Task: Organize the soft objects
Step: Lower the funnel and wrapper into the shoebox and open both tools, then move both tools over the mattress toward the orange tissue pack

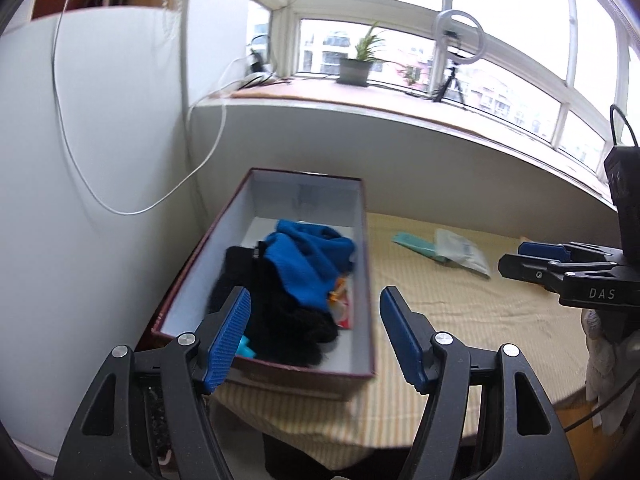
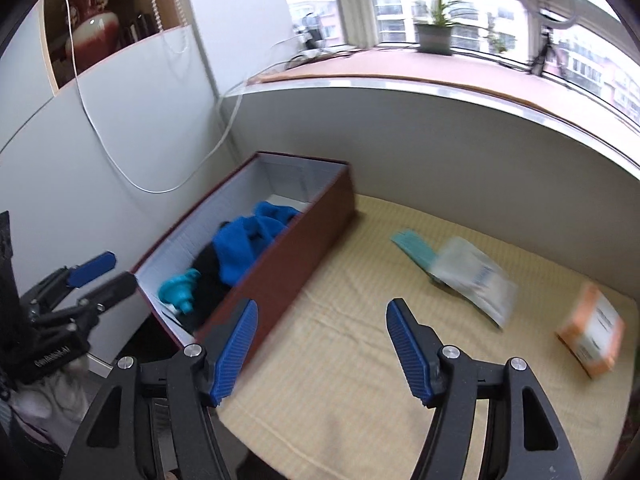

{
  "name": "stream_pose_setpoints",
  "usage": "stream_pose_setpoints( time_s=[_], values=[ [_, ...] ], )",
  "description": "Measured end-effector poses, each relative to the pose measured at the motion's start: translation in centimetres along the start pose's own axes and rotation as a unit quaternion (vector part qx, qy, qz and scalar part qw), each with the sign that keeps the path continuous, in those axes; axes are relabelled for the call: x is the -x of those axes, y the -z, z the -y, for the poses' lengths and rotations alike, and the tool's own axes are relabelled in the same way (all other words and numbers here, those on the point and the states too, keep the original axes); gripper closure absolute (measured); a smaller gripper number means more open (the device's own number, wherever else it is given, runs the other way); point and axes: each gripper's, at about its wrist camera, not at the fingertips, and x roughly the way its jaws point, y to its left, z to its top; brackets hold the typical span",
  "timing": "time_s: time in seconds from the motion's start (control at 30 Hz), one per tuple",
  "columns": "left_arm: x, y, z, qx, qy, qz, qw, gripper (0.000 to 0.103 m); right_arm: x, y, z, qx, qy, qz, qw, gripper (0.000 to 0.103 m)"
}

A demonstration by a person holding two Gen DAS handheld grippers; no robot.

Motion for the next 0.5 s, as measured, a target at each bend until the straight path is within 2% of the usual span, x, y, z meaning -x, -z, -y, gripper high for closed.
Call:
stream_pose_setpoints(
  time_s=[0.13, 0.23, 0.43, 0.5],
  values=[
    [1.9, 0.8, 1.9, -0.020, 0.013, 0.009, 0.9997, 0.036, 3.2, 2.7, 2.0, -0.017, 0.016, 0.005, 1.000, 0.040],
    [3.2, 1.5, 2.9, -0.025, 0.026, 0.012, 0.9993, 0.036, 5.8, 4.8, 2.8, -0.016, 0.039, 0.025, 0.999, 0.040],
    [5.3, 2.8, 4.6, -0.023, 0.055, 0.010, 0.9982, 0.036, 11.0, 9.0, 4.7, -0.043, 0.067, 0.039, 0.996, 0.040],
    [5.6, 3.1, 5.1, -0.022, 0.062, 0.009, 0.9978, 0.032, 12.4, 10.2, 5.4, -0.056, 0.071, 0.038, 0.995, 0.035]
  ],
)
